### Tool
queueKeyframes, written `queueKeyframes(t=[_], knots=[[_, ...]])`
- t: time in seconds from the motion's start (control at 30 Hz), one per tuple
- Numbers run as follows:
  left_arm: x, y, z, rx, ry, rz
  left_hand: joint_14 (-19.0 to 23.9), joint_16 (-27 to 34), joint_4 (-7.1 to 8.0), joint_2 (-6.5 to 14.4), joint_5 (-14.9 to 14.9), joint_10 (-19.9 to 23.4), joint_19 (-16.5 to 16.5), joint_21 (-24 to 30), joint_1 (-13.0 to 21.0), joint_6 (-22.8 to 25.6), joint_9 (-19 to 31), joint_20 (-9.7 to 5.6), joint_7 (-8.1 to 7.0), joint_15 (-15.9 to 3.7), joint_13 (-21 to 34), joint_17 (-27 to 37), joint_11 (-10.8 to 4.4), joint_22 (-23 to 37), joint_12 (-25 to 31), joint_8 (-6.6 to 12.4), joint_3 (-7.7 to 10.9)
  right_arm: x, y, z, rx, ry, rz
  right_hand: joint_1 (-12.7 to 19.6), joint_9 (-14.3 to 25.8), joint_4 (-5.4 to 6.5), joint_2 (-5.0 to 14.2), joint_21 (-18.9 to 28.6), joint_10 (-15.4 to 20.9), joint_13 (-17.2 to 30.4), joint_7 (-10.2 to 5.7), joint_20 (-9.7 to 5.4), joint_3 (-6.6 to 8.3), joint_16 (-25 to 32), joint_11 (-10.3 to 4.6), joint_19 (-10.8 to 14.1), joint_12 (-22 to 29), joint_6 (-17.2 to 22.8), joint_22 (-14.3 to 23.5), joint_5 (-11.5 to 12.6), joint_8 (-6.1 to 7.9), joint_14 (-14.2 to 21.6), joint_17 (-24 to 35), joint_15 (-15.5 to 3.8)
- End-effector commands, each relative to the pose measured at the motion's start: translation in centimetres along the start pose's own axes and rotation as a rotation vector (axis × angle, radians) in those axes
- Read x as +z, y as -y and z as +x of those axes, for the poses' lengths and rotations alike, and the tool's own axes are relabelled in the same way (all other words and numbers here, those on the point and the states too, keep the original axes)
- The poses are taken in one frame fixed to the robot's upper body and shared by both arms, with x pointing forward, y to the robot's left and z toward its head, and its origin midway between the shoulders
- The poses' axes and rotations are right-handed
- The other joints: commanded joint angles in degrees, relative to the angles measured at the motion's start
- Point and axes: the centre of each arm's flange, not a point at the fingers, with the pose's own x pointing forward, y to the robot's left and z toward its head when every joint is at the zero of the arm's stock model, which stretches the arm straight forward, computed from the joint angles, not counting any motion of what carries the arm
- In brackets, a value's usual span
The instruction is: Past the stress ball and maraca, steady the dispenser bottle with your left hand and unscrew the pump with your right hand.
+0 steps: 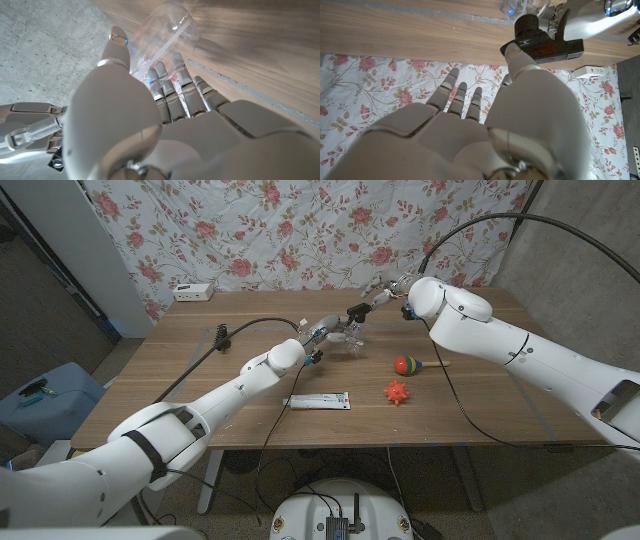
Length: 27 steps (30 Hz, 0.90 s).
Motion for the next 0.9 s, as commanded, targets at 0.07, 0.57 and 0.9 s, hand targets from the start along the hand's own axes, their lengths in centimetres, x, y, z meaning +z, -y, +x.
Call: queueKeyframes(t=[0.07, 0.57, 0.9], knots=[[-0.08, -0.07, -0.1, 0.012, -0.002, 0.003, 3.2, 0.4, 2.82, 7.3, 0.3, 3.0, -0.2, 0.0, -1.3, 4.6, 0.2, -5.2, -0.81, -7.75, 6.0, 0.3, -2.56, 0.0, 0.2, 0.59, 3.54, -0.46, 1.39, -1.44, -0.017, -0.043, 0.02, -3.5, 0.4, 0.96, -0.35, 0.4, 0.1, 0.2, 3.06, 0.41, -1.41, 0.1, 2.29, 1.0, 0.1, -1.5, 0.1, -0.2, -0.15, 0.4, 0.1, 1.05], [-0.05, -0.01, 0.21, 0.008, -0.002, 0.004, 3.1, 0.3, 2.8, 7.3, 0.3, 2.9, -0.2, 0.0, -1.3, 4.7, 0.2, -5.21, -0.73, -7.81, 6.0, 0.4, -2.54, 0.0, 0.1, 0.68, 3.6, -0.58, 1.4, -2.18, -0.053, -0.041, 0.058, -14.6, 1.0, 5.24, 0.31, 0.8, 2.1, 0.3, 8.92, -0.19, -5.46, 0.8, 5.34, 4.1, 0.9, 1.7, 0.1, -0.4, 1.76, 2.5, 0.4, 1.5], [-0.01, 0.02, 0.33, 0.005, -0.002, 0.003, 3.2, 0.4, 2.79, 7.3, 0.2, 3.0, -0.2, 0.0, -1.4, 4.7, 0.2, -5.18, -0.54, -7.71, 6.0, 0.4, -2.53, 0.0, 0.0, 0.73, 3.59, -0.1, 0.84, -2.05, -0.054, -0.051, 0.061, -22.9, 1.3, 8.24, -0.4, 1.0, 4.1, 0.3, 11.88, -0.11, -8.72, 1.2, 6.98, 6.3, 1.2, 4.7, 0.1, -0.5, 2.63, 4.4, 0.5, 2.04]])
